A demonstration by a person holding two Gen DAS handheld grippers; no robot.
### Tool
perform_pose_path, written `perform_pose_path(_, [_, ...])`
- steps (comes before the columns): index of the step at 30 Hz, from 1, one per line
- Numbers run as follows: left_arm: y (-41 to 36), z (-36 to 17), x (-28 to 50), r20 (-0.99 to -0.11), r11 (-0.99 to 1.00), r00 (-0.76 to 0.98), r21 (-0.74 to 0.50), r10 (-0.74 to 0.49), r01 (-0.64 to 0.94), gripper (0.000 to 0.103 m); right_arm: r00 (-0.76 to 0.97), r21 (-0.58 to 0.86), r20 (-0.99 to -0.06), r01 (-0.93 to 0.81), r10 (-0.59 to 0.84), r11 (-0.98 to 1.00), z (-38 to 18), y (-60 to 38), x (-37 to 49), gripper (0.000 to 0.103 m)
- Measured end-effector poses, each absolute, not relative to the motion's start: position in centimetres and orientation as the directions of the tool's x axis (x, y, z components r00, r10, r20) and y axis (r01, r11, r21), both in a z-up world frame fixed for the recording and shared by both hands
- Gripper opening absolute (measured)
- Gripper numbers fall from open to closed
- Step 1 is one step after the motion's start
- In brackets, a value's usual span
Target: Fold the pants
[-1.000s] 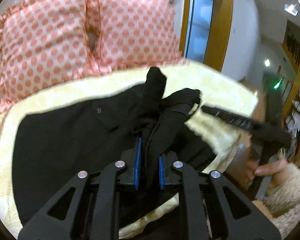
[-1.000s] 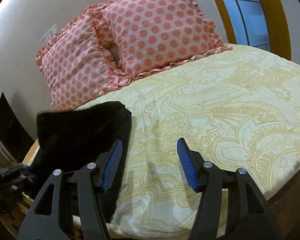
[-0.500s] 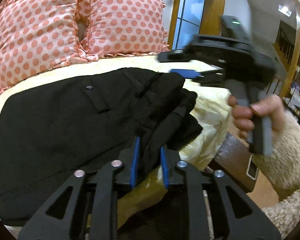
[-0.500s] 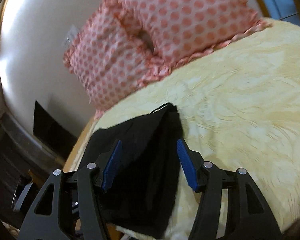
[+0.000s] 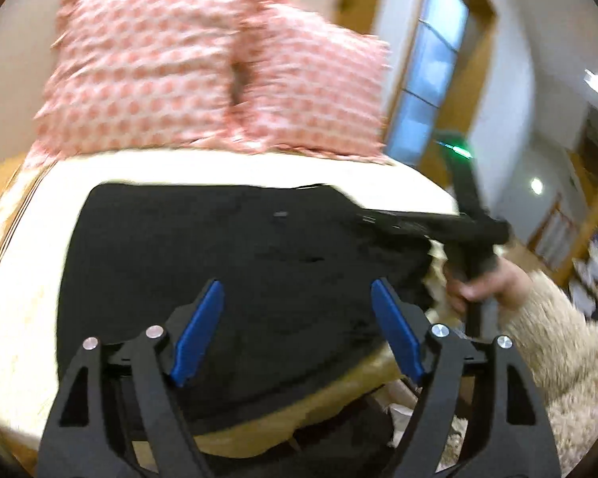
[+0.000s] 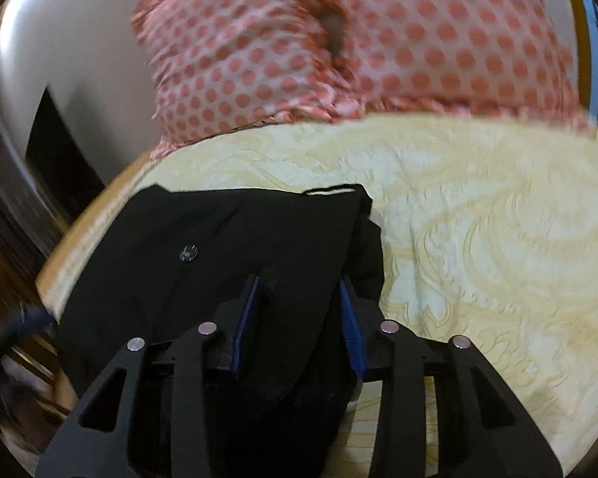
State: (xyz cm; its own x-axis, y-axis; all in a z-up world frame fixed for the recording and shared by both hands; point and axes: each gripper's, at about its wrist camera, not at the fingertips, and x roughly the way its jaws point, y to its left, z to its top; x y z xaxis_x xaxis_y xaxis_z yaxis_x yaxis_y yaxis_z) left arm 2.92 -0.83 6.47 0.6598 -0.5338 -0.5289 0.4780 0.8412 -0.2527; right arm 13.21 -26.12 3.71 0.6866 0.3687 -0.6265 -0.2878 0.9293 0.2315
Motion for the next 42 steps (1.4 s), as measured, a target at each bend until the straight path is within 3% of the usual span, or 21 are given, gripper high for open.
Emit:
perform_pose_path(6, [1.2, 5.7, 4.6, -0.544, 0.866, 0.674, -0.304, -0.499, 0.396, 0.077, 0.635, 0.355, -0.639, -0.258, 0.435, 0.899, 2.6, -27.4, 15.2, 0.041])
perform_pose_path(7, [1.4, 5.6, 4.6, -0.546, 0.868, 0.675, -0.306, -0.496, 0.390, 0.077, 0.636, 0.357, -0.632, -0.268, 0.442, 0.895, 2.5, -27.4, 15.2, 0.034])
perform_pose_path(8, [1.6, 5.5, 4.8, -0.549, 0.872, 0.677, -0.308, -0.490, 0.382, 0.077, 0.640, 0.357, -0.623, -0.280, 0.450, 0.891, 2.7, -27.1, 15.0, 0.014])
perform_pose_path(10, [1.8, 5.5, 4.9, -0.552, 0.878, 0.683, -0.305, -0.478, 0.368, 0.077, 0.672, 0.329, -0.594, -0.300, 0.443, 0.896, 4.0, -26.8, 14.1, 0.007])
perform_pose_path(15, [2.6, 5.5, 5.1, -0.549, 0.891, 0.702, -0.297, -0.453, 0.343, 0.080, 0.754, 0.315, -0.497, -0.306, 0.430, 0.899, 6.7, -27.0, 10.8, 0.006])
perform_pose_path(18, [2.7, 5.4, 5.3, -0.550, 0.901, 0.713, -0.278, -0.434, 0.334, 0.083, 0.750, 0.283, -0.556, -0.234, 0.358, 0.930, 4.6, -27.4, 10.2, 0.006])
perform_pose_path(21, [2.4, 5.5, 5.8, -0.564, 0.904, 0.707, -0.260, -0.427, 0.339, 0.085, 0.724, 0.282, -0.612, -0.176, 0.318, 0.943, 2.9, -27.6, 10.9, 0.011])
perform_pose_path(25, [1.4, 6.1, 5.8, -0.552, 0.913, 0.729, -0.197, -0.404, 0.357, 0.097, 0.830, 0.192, -0.519, -0.121, 0.205, 0.974, 6.2, -27.0, 8.9, 0.048])
perform_pose_path(26, [1.1, 6.1, 5.9, -0.550, 0.918, 0.738, -0.169, -0.391, 0.360, 0.098, 0.843, 0.184, -0.491, -0.146, 0.219, 0.972, 6.7, -26.7, 8.3, 0.052])
perform_pose_path(30, [0.4, 4.8, 7.0, -0.610, 0.917, 0.693, -0.169, -0.384, 0.360, 0.098, 0.804, 0.137, -0.514, -0.267, 0.299, 0.954, 6.0, -24.2, 7.2, 0.052])
perform_pose_path(33, [0.0, 2.8, 8.1, -0.691, 0.917, 0.618, -0.179, -0.375, 0.356, 0.098, 0.693, 0.132, -0.662, -0.269, 0.287, 0.954, 2.6, -23.5, 9.0, 0.052])
perform_pose_path(36, [-0.2, 2.5, 7.5, -0.689, 0.918, 0.631, -0.133, -0.355, 0.373, 0.098, 0.690, 0.312, -0.616, -0.230, 0.381, 0.922, 3.7, -26.3, 9.7, 0.052])
perform_pose_path(39, [0.8, 2.5, 7.3, -0.665, 0.905, 0.628, -0.192, -0.404, 0.379, 0.099, 0.699, 0.476, -0.566, -0.156, 0.437, 0.866, 4.6, -30.1, 11.6, 0.052])
perform_pose_path(42, [1.5, 2.6, 7.4, -0.644, 0.892, 0.623, -0.252, -0.444, 0.375, 0.100, 0.664, 0.480, -0.621, -0.096, 0.416, 0.872, 3.5, -31.3, 14.1, 0.052])
